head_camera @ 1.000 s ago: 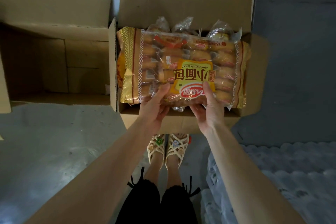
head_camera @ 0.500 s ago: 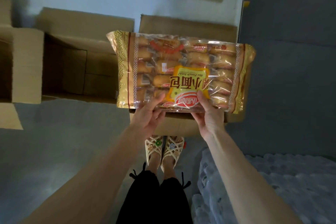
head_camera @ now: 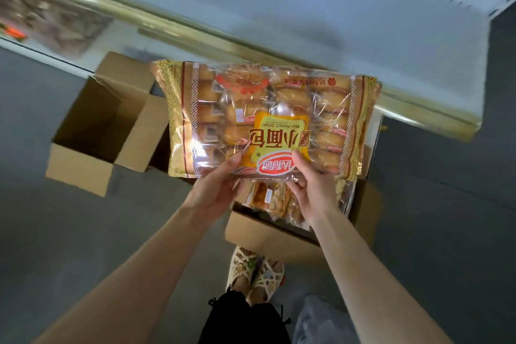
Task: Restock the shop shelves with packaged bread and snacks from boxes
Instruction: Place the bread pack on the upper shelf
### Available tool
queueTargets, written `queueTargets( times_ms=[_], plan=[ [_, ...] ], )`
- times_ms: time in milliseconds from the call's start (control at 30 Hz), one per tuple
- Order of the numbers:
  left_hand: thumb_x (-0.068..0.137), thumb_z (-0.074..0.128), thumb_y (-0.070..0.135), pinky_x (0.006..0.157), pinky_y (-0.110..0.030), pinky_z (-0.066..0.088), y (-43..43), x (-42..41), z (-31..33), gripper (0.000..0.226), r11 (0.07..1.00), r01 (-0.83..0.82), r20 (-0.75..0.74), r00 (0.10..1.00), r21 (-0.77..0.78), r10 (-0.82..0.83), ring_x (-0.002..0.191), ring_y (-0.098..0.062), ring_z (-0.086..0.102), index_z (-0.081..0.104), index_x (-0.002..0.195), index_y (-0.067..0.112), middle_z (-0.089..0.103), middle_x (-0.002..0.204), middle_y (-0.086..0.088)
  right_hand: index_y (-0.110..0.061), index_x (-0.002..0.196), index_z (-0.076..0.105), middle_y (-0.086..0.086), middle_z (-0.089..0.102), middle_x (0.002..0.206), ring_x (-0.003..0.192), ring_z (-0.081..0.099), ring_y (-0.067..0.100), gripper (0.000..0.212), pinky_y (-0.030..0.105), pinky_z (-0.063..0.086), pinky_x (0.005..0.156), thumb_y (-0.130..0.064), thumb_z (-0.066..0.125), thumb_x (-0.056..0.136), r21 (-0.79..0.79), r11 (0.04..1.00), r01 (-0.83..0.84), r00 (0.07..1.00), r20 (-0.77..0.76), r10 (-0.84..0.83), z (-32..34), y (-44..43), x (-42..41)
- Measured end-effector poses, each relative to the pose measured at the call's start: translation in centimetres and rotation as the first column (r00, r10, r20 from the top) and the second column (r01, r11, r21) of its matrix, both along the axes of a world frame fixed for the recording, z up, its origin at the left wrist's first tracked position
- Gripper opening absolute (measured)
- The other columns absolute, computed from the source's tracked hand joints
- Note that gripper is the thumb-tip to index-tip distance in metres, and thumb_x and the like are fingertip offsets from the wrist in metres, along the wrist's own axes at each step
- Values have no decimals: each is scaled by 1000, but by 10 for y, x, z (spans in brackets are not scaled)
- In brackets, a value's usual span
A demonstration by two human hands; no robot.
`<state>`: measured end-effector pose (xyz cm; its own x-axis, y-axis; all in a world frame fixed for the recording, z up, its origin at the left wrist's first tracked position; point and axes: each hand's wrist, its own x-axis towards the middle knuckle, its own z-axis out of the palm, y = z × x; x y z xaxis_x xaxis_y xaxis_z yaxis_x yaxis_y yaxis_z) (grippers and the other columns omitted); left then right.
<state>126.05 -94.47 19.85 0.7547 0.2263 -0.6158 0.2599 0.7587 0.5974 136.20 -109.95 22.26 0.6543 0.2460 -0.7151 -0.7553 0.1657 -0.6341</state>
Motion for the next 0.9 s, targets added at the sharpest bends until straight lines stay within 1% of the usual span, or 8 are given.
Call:
queueTargets(
  times_ms=[100, 267, 333, 467, 533, 700, 833, 900],
  plan=[
    [83, 60, 23, 60, -18, 52, 14, 1, 56, 25, 996, -53, 109, 993, 68, 46, 79, -8, 70, 62, 107, 17, 74, 92, 2, -12, 117, 61, 3, 75, 102, 97, 71, 19, 59, 35, 54, 87, -22, 80, 62, 24, 998, -59, 997, 60, 57, 49, 24, 5],
    [101, 35, 12, 68, -17, 54, 48, -8, 157, 27, 970, -126, 271, 960, 207, 67, 92, -9, 70, 59, 113, 17, 74, 100, 2, -17, 123, 58, -2, 74, 102, 103, 68, 19, 69, 37, 53, 89, -27, 81, 58, 33, 987, -156, 965, 216, 146, 144, 77, 13],
    [95, 47, 21, 70, -16, 54, 68, -13, 188, 26, 956, -176, 284, 953, 236, 106, 97, -8, 69, 59, 118, 19, 73, 106, 3, -17, 126, 58, -1, 74, 104, 100, 69, 18, 71, 33, 56, 80, -26, 82, 59, 55, 978, -202, 940, 290, 178, 179, 102, 13],
    [52, 91, 43, 89, -28, 47, 118, -34, 245, 98, 921, -316, 304, 921, 226, 242, 111, -15, 63, 51, 136, 15, 67, 121, -3, -13, 124, 59, -1, 75, 98, 87, 73, 13, 52, 25, 56, 67, -19, 77, 75, 102, 949, -298, 882, 409, 233, 249, 152, 3],
    [41, 95, 45, 91, -31, 45, 140, -44, 275, 109, 899, -375, 340, 896, 228, 287, 112, -16, 63, 50, 136, 16, 68, 121, -2, -12, 124, 59, 0, 75, 99, 89, 72, 15, 51, 28, 55, 71, -18, 77, 76, 132, 934, -333, 860, 449, 243, 277, 177, -5],
    [24, 98, 41, 82, -28, 49, 208, -98, 341, 101, 861, -484, 417, 822, 155, 388, 97, -11, 66, 61, 115, 20, 73, 102, 3, -10, 123, 60, 5, 74, 104, 94, 72, 18, 51, 29, 56, 75, -16, 78, 76, 179, 898, -402, 805, 536, 254, 344, 253, -54],
    [61, 82, 30, 76, -27, 49, 265, -153, 381, 66, 829, -526, 441, 800, 190, 406, 93, -11, 64, 58, 121, 17, 72, 97, 3, -9, 117, 63, 6, 74, 103, 92, 72, 19, 44, 29, 57, 74, -17, 78, 76, 222, 872, -436, 780, 576, 244, 380, 315, -108],
    [59, 85, 32, 73, -25, 51, 305, -192, 397, 75, 813, -549, 471, 779, 193, 414, 91, -10, 65, 56, 127, 16, 71, 102, 2, -10, 109, 65, 7, 75, 101, 91, 72, 19, 36, 30, 57, 78, -17, 78, 77, 243, 857, -454, 772, 588, 243, 397, 355, -147]
  ],
)
